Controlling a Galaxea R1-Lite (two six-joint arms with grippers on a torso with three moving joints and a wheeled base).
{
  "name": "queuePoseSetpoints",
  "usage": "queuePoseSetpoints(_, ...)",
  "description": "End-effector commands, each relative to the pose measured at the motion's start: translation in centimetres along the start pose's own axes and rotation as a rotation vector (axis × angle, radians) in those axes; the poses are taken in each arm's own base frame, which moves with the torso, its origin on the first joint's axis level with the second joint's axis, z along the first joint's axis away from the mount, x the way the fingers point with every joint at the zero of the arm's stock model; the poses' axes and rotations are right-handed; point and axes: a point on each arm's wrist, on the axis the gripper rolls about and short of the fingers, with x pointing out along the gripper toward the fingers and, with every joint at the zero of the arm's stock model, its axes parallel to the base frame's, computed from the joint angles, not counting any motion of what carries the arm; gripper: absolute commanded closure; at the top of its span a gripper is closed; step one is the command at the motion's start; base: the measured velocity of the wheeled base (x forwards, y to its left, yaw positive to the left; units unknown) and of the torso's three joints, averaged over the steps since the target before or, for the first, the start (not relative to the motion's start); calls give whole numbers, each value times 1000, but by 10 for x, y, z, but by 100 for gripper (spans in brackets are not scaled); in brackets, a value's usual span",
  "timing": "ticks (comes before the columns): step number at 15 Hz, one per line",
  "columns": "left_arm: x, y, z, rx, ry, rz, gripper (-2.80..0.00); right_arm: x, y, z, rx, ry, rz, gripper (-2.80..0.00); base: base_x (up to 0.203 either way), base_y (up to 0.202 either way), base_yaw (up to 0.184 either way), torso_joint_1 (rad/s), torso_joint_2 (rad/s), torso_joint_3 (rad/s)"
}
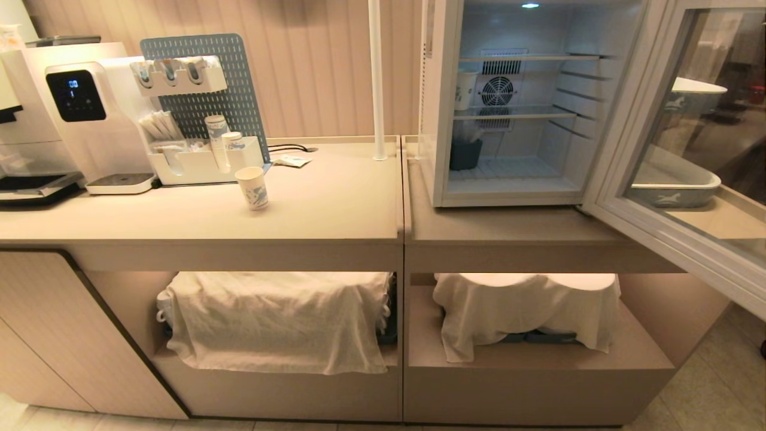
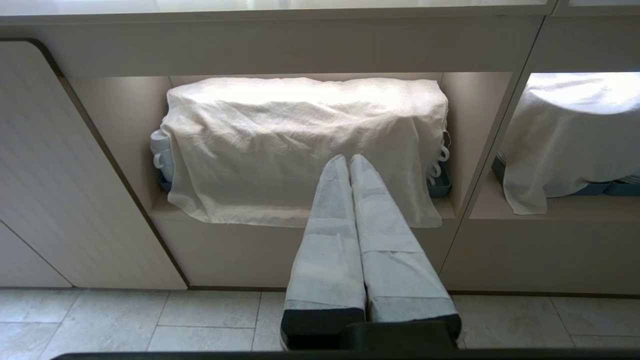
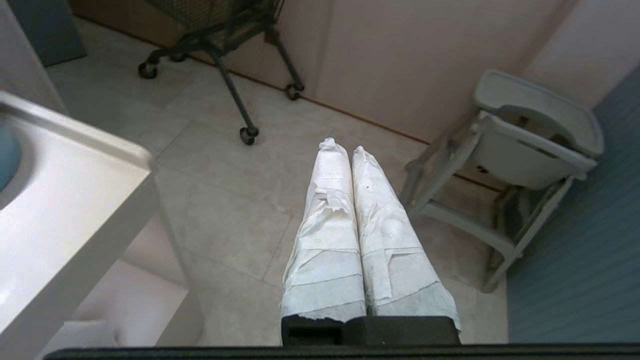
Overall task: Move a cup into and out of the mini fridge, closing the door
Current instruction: Close the freezer door
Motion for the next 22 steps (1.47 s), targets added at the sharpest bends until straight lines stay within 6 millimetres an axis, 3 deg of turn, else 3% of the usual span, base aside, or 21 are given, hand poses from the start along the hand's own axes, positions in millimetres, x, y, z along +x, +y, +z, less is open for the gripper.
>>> queuePoseSetpoints(1, 0, 0, 0, 0, 1, 0, 0, -7, -1, -1, -6, 2, 17, 0, 0, 0, 0, 0, 0, 0)
queuePoseSetpoints(13, 0, 0, 0, 0, 1, 0, 0, -87, 12, -12, -41, -57, 403, 0, 0, 0, 0, 0, 0, 0)
queuePoseSetpoints(22, 0, 0, 0, 0, 1, 0, 0, -180, 38, -28, -85, -121, 875, 0, 0, 0, 0, 0, 0, 0)
